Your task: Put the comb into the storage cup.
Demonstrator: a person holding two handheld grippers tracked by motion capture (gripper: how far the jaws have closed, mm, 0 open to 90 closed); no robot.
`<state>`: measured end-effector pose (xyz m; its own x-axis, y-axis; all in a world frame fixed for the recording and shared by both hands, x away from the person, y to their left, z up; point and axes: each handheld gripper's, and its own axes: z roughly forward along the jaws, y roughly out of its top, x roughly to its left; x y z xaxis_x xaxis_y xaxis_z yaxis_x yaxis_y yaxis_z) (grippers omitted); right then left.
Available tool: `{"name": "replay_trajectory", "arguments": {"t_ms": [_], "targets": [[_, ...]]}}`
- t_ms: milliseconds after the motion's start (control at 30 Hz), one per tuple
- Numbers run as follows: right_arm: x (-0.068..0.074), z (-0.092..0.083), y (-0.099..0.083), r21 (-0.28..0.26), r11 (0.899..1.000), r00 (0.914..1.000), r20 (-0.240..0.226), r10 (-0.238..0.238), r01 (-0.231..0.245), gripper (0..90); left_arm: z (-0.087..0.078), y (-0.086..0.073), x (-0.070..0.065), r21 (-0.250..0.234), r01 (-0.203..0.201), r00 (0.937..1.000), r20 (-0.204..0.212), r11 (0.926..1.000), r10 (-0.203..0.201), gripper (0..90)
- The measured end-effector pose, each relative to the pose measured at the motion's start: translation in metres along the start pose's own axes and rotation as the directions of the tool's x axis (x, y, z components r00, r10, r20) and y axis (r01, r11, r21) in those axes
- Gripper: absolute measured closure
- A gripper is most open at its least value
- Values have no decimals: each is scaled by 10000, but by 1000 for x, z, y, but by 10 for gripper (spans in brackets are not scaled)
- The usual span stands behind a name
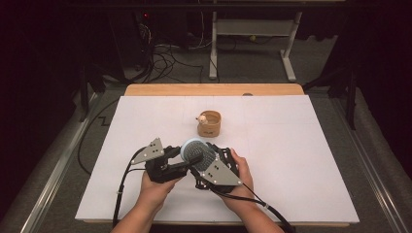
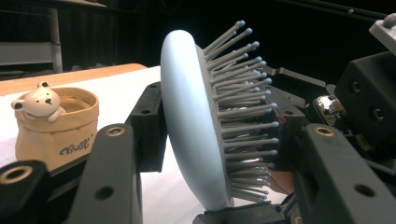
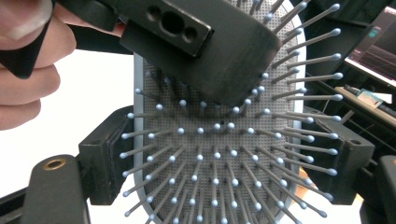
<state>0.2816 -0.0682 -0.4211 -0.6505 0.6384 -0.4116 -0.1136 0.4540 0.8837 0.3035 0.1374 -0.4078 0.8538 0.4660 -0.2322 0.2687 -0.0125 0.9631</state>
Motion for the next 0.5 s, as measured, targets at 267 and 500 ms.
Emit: {"name": "replay_trajectory", "arguments": {"t_ms": [267,500], "targets": [[2,0,1,-20,9999,9997,196,-136,137,205,0,1,-2,-37,-67,9999,-141,10000,66,551],[2,-1,1,16,9999,9997,218,-111,111,204,0,1,-4,-89,-93,9998,-189,9999,92,558]]}}
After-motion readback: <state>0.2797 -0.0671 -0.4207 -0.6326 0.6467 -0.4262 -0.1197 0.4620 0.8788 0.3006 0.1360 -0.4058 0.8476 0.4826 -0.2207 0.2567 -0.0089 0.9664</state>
